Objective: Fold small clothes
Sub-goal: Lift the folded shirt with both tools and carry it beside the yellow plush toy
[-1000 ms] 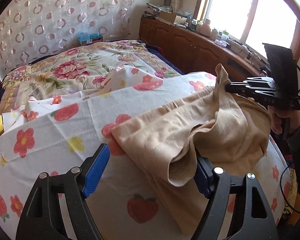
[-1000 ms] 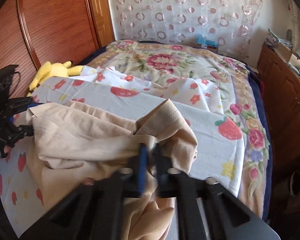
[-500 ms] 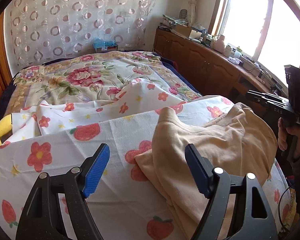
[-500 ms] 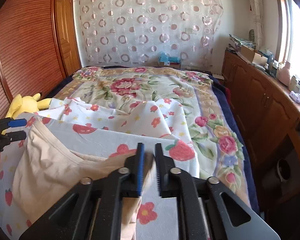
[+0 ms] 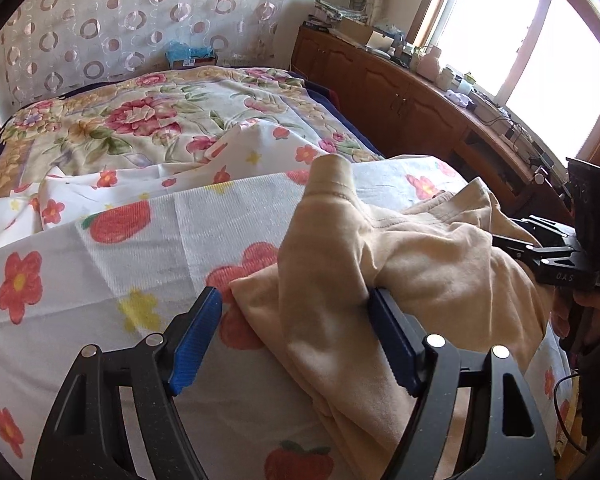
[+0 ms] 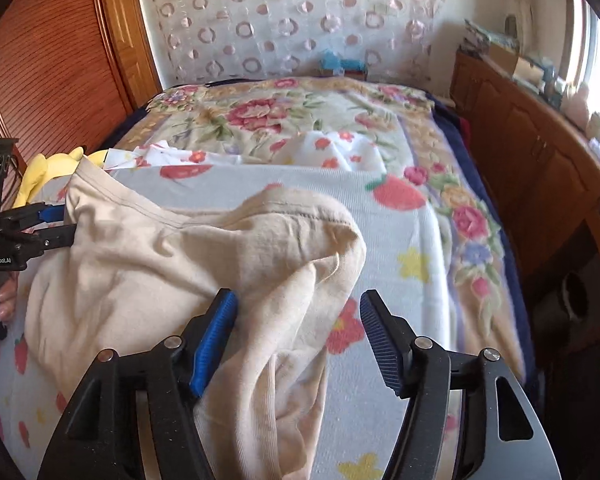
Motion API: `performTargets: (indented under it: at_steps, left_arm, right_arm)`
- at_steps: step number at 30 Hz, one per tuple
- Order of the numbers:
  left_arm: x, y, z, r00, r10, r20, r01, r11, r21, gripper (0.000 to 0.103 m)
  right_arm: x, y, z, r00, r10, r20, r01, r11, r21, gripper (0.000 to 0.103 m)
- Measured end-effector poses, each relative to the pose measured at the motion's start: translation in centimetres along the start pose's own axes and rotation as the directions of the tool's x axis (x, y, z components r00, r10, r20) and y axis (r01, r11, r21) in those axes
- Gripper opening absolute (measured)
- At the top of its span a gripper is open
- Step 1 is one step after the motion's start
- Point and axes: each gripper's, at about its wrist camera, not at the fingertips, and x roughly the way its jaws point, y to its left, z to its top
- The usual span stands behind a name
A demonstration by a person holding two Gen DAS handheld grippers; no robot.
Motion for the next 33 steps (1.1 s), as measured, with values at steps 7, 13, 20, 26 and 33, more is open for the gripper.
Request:
performTargets:
  at_steps: [7, 13, 20, 26, 33]
  left_arm:
    - [-0.1, -0.4, -0.2, 0.999, -0.047, 0.011, 0.047, 0.999, 0.006, 0.053]
    - [-0.4, -0.7, -0.1, 0.994, -0.111, 0.004, 0.111, 0.994, 0.001, 0.016]
    - [-7.5, -1.9, -0.9, 0.978, -0.138, 0.155, 0.132, 0.990, 0.051, 0.013]
    - [-15.0, 0.2, -2.8, 0.951, -0.063, 0.302, 0.061, 0.998, 0.016, 0.012]
    - [-21.1, 8.3, -7.4, 0.916, 0.139, 0.376, -0.086, 0.984, -0.154, 0.012]
  right_arm:
    - [1.1, -0.7, 0.8, 0.996, 0.087, 0.002, -0.087, 0.996, -0.005, 0.067]
    - [2.1, 0.0, -0.2, 0.989, 0.148, -0.014, -0.149, 0.985, -0.085, 0.026]
    - [-0.3, 0.5, -0.2, 0.984, 0.148, 0.100, -0.131, 0.979, -0.159, 0.017]
    - [-3.9, 4.5, 1.6, 0.955, 0.191, 0.226, -0.130, 0.958, -0.257, 0.016]
    - [-2.6, 12.9, 6.2, 0.922, 0.316, 0.225, -0.195, 0.879, -0.436, 0.016]
